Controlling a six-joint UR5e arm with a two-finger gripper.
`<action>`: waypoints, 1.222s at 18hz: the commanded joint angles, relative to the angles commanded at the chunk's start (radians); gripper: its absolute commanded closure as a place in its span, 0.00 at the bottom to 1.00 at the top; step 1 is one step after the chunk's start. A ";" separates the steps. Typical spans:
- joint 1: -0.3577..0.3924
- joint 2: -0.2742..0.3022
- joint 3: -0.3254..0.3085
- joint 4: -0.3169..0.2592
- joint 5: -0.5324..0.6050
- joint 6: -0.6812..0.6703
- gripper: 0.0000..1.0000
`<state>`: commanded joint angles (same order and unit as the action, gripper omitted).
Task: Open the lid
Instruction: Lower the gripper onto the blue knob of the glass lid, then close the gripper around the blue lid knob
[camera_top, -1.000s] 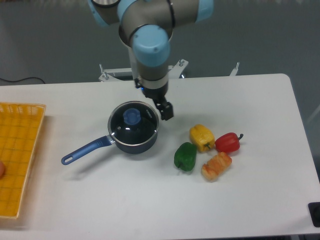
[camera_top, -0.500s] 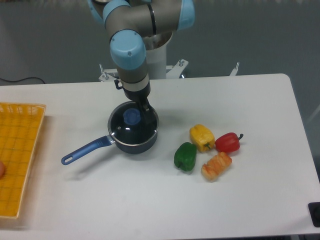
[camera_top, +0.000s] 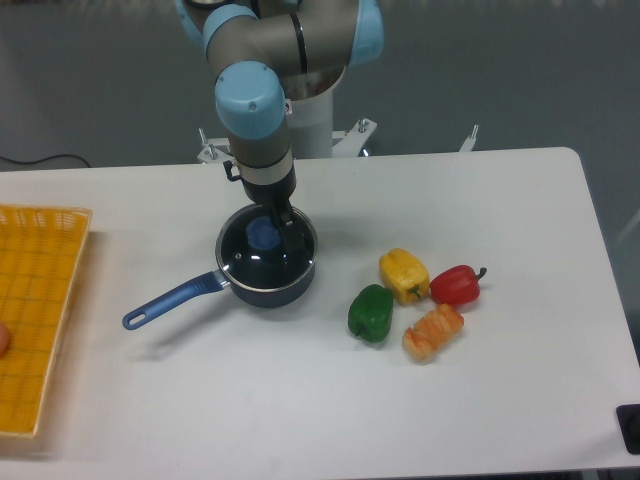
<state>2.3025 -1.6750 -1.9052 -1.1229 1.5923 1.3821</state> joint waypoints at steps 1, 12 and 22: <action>-0.002 -0.002 -0.002 0.000 0.000 0.000 0.00; -0.017 -0.011 -0.032 0.028 0.000 -0.002 0.00; -0.032 -0.023 -0.046 0.054 0.003 -0.014 0.00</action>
<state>2.2704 -1.6981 -1.9512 -1.0692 1.5953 1.3684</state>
